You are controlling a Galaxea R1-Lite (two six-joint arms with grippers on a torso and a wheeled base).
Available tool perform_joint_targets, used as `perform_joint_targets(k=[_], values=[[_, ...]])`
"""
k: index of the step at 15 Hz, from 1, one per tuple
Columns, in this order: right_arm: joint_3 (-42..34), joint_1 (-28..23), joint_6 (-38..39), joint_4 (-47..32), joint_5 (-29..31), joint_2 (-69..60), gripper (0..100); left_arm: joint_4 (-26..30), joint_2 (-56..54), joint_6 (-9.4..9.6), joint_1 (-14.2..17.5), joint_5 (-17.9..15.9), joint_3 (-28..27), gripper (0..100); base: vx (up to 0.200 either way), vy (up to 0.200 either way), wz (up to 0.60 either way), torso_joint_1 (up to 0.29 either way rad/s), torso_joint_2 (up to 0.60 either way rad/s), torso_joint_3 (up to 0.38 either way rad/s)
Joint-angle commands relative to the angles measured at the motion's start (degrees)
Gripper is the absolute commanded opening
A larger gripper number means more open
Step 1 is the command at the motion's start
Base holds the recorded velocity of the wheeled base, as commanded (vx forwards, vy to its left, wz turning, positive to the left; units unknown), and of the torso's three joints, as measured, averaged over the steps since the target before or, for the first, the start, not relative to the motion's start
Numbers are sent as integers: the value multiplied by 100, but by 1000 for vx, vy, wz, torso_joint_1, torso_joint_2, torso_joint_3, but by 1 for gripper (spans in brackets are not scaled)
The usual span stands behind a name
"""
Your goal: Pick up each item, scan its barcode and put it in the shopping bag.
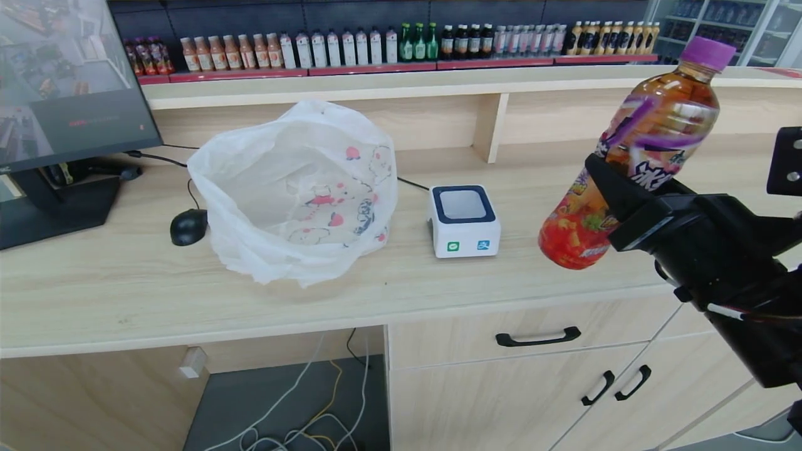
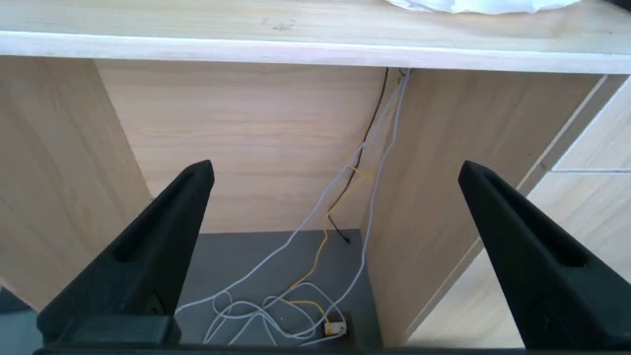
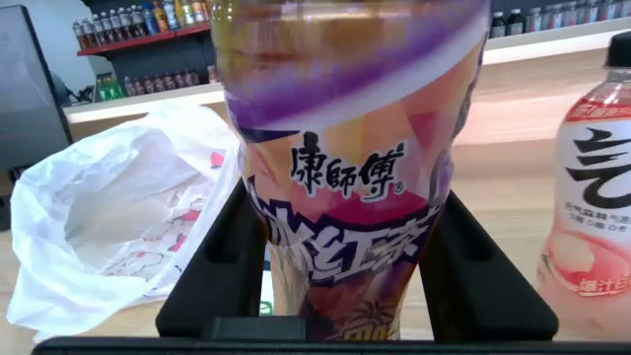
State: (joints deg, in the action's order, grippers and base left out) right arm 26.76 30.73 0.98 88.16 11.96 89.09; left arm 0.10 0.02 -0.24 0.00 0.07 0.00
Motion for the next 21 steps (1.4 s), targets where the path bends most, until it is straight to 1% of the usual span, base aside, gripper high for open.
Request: perform_joint_targets(k=[1, 7, 10, 15, 17, 21], values=[[-13, 3, -1, 8, -1, -14, 0, -1, -2, -2, 0, 1, 0, 100, 0, 200, 0, 2, -2, 2], [22, 12, 34, 8, -1, -23, 0, -10, -2, 16, 0, 1, 0, 100, 0, 0, 0, 0, 0, 0], [163, 21, 34, 8, -1, 38, 0, -10, -2, 16, 0, 1, 0, 100, 0, 0, 0, 0, 0, 0], [655, 56, 34, -1, -124, 302, 0, -1, -2, 16, 0, 1, 0, 100, 0, 0, 0, 0, 0, 0], [831, 161, 96, -18, -115, 355, 0, -10, -2, 16, 0, 1, 0, 100, 0, 0, 0, 0, 0, 0], [1490, 214, 693, -212, -106, 671, 0, -10, -2, 16, 0, 1, 0, 100, 0, 0, 0, 0, 0, 0]])
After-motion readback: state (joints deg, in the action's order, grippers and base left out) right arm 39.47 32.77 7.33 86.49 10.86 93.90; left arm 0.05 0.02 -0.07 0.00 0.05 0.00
